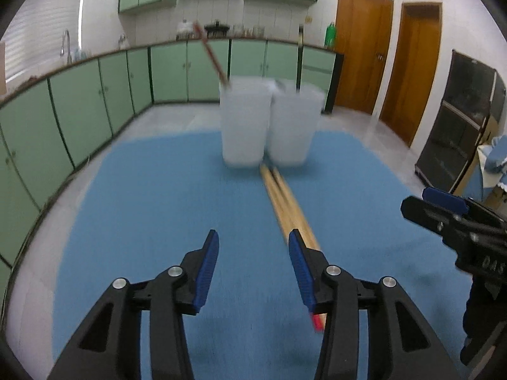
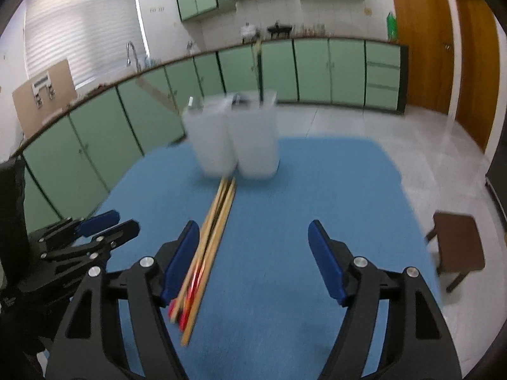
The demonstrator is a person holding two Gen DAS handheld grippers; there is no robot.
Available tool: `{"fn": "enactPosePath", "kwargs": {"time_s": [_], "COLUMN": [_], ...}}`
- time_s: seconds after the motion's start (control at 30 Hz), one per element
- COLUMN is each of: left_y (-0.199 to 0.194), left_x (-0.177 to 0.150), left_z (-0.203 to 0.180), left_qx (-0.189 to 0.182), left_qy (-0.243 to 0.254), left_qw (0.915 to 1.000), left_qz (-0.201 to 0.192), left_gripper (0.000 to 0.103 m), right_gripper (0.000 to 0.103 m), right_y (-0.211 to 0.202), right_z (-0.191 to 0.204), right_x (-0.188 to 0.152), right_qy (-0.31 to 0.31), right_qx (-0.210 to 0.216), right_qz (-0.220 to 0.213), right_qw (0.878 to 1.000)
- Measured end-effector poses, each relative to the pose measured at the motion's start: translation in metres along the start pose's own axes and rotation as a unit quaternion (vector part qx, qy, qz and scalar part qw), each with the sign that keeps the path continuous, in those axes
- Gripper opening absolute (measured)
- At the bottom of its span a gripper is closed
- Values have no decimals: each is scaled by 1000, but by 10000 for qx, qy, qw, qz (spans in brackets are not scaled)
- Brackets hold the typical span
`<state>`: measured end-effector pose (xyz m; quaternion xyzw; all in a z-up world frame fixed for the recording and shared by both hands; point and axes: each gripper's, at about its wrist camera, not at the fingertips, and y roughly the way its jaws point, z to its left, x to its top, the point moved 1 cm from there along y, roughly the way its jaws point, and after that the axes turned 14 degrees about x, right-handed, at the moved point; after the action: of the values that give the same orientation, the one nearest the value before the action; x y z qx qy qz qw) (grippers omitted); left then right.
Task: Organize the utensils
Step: 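Move both open tools back to the chopstick pile on the mat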
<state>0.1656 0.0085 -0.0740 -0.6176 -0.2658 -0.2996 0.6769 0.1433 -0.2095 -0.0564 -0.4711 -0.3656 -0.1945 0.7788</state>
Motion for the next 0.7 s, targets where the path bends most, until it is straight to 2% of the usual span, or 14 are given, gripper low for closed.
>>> {"fn": "enactPosePath", "kwargs": {"time_s": [0.27,0.53,0.7], "left_y": [10,8,9], "left_x": [-40,-50,-47], "left_z": [2,9,9], "left_qx": [132,239,248], "left_qy": [11,-176,-187], "left_qw": [9990,9983,9980], "left_qz": [424,505,549], "left_gripper": [46,46,46], "right_gripper": [69,69,63], "right_y": [15,21,30], "right_z": [20,40,42], "right_x": [-54,-71,-73], "right_qy": [17,-227,-370], "right_qx": [146,280,25], "right_qz": [622,927,1186], "right_qw": [9980,9950,9923]}}
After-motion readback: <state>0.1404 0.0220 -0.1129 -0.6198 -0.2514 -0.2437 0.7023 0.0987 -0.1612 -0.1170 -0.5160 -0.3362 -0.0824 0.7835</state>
